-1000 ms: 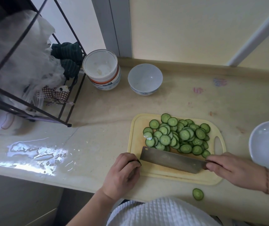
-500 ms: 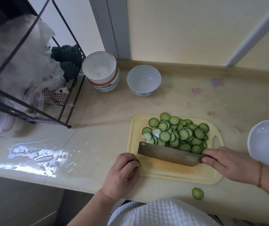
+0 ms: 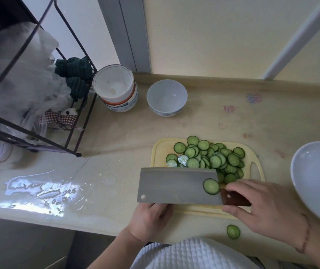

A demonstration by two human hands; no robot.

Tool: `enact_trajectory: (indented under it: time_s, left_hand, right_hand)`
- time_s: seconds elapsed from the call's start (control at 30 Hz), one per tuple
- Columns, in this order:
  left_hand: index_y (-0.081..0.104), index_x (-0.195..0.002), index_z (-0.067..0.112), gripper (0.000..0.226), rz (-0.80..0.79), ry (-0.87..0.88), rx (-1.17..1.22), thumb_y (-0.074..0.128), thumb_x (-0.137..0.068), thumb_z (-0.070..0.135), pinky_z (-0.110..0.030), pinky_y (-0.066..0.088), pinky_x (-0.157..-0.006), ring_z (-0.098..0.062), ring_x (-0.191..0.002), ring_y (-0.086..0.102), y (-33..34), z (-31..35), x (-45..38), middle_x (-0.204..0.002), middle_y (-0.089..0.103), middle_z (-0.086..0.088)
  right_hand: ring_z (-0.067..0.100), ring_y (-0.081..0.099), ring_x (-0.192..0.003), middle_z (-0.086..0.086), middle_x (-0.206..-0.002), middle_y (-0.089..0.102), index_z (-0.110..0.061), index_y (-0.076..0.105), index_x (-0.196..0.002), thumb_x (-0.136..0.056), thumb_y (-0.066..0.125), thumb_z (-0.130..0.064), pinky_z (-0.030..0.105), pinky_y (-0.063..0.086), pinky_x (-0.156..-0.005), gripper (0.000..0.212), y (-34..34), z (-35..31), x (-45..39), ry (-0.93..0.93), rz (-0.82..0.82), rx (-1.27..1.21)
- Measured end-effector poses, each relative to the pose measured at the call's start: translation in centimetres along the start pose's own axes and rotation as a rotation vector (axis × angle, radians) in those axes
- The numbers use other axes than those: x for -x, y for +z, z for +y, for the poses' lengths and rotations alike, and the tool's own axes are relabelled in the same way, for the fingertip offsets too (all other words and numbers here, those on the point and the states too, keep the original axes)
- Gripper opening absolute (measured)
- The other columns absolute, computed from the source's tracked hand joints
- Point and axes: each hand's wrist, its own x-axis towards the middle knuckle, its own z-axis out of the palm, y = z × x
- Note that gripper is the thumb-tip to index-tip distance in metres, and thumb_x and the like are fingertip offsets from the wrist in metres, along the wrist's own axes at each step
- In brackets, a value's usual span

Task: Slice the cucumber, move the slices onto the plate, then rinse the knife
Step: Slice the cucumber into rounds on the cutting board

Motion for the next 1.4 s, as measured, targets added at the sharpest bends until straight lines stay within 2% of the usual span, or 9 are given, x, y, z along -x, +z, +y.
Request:
enact_trajectory:
  time_s: [0.13, 0.37, 0.47, 0.57, 0.73, 0.97, 1.1, 1.27, 1.4]
  left_hand:
    - [0.061, -0.110, 0.018, 0.021, -0.078, -0.018, 0.043, 0.061, -0.090, 0.012, -0.027, 0.048, -0.066, -0.023, -0.078, 0.057, 0.7, 0.9, -1.6, -0.093, 0.064, -0.003]
    - [0.070, -0.095, 0.002, 0.017, -0.112, 0.180, 0.080, 0.072, -0.080, -0.005, -0.035, 0.053, -0.085, -0.030, -0.090, 0.061, -1.6, 2.4, -2.0, -0.103, 0.065, -0.009]
    - [0.070, -0.098, 0.005, 0.011, -0.167, 0.259, 0.113, 0.068, -0.087, 0.002, -0.035, 0.053, -0.082, -0.029, -0.087, 0.061, -2.0, 4.7, -4.6, -0.101, 0.065, -0.008]
    - [0.070, -0.104, 0.013, 0.013, -0.256, 0.068, 0.063, 0.064, -0.094, 0.018, -0.034, 0.052, -0.078, -0.025, -0.090, 0.060, -1.3, 5.7, -8.9, -0.105, 0.066, -0.002]
    - [0.075, -0.089, 0.017, 0.025, -0.478, 0.041, 0.004, 0.053, -0.089, 0.028, -0.039, 0.052, -0.072, -0.025, -0.078, 0.057, -0.2, 4.0, -12.1, -0.091, 0.066, -0.001]
    - [0.077, -0.088, 0.020, 0.046, -0.505, -0.047, -0.180, 0.035, -0.092, 0.036, -0.038, 0.049, -0.076, -0.027, -0.084, 0.061, 0.9, 1.8, -14.8, -0.089, 0.073, 0.002]
    - [0.065, -0.071, 0.019, 0.022, -0.553, -0.069, -0.279, 0.052, -0.088, 0.019, -0.034, 0.032, -0.071, -0.029, -0.084, 0.056, 1.5, 1.2, -15.8, -0.081, 0.071, -0.001]
    - [0.076, -0.093, 0.008, 0.013, -0.024, 0.013, -0.098, 0.070, -0.083, 0.002, -0.031, 0.050, -0.070, -0.025, -0.082, 0.061, -1.8, 3.6, -16.1, -0.094, 0.070, -0.004]
    - [0.063, -0.093, 0.007, 0.014, 0.331, 0.107, 0.107, 0.059, -0.088, -0.004, -0.030, 0.046, -0.073, -0.022, -0.081, 0.056, -6.1, 6.1, -11.5, -0.093, 0.057, -0.003]
  right_hand:
    - [0.003, 0.059, -0.058, -0.023, -0.075, 0.063, -0.032, 0.065, -0.089, -0.078, 0.046, -0.066, 0.008, 0.027, -0.048, 0.040, 0.9, -0.7, -0.7, 0.076, 0.034, 0.044]
    - [0.005, 0.061, -0.060, -0.022, -0.077, 0.064, -0.033, 0.063, -0.092, -0.079, 0.046, -0.069, 0.021, 0.044, -0.046, 0.042, 2.0, -1.6, -0.8, 0.175, 0.085, 0.009]
    - [0.007, 0.062, -0.060, -0.020, -0.077, 0.065, -0.031, 0.064, -0.092, -0.075, 0.065, -0.063, 0.020, 0.038, -0.047, 0.036, 2.4, -1.9, -1.0, 0.174, 0.067, 0.042]
    - [0.008, 0.063, -0.059, -0.019, -0.074, 0.064, -0.032, 0.064, -0.089, -0.067, 0.076, -0.056, 0.019, 0.033, -0.048, 0.035, 2.6, -2.3, -1.2, 0.167, 0.058, 0.093]
    - [0.005, 0.060, -0.058, -0.020, -0.070, 0.061, -0.035, 0.063, -0.085, -0.076, 0.052, -0.069, 0.019, 0.037, -0.048, 0.037, 2.4, -2.1, -1.7, 0.164, 0.069, 0.131]
    - [0.005, 0.059, -0.055, -0.020, -0.069, 0.061, -0.034, 0.062, -0.083, -0.079, 0.042, -0.068, 0.018, 0.029, -0.050, 0.040, 2.1, -2.3, -1.4, 0.137, 0.116, 0.122]
    - [0.005, 0.059, -0.055, -0.020, -0.069, 0.061, -0.034, 0.063, -0.084, -0.079, 0.041, -0.068, 0.017, 0.031, -0.051, 0.040, 2.3, -2.5, -0.9, 0.103, 0.080, 0.120]
    - [0.002, 0.059, -0.055, -0.022, -0.071, 0.062, -0.036, 0.064, -0.087, -0.082, 0.039, -0.069, 0.015, 0.031, -0.048, 0.042, 1.9, -2.7, -0.6, 0.182, 0.019, 0.066]
    - [0.002, 0.061, -0.069, -0.018, -0.079, 0.065, -0.035, 0.059, -0.097, -0.080, 0.024, -0.081, 0.022, 0.047, -0.058, 0.060, 1.5, -3.0, 0.1, 0.319, -0.059, -0.193]
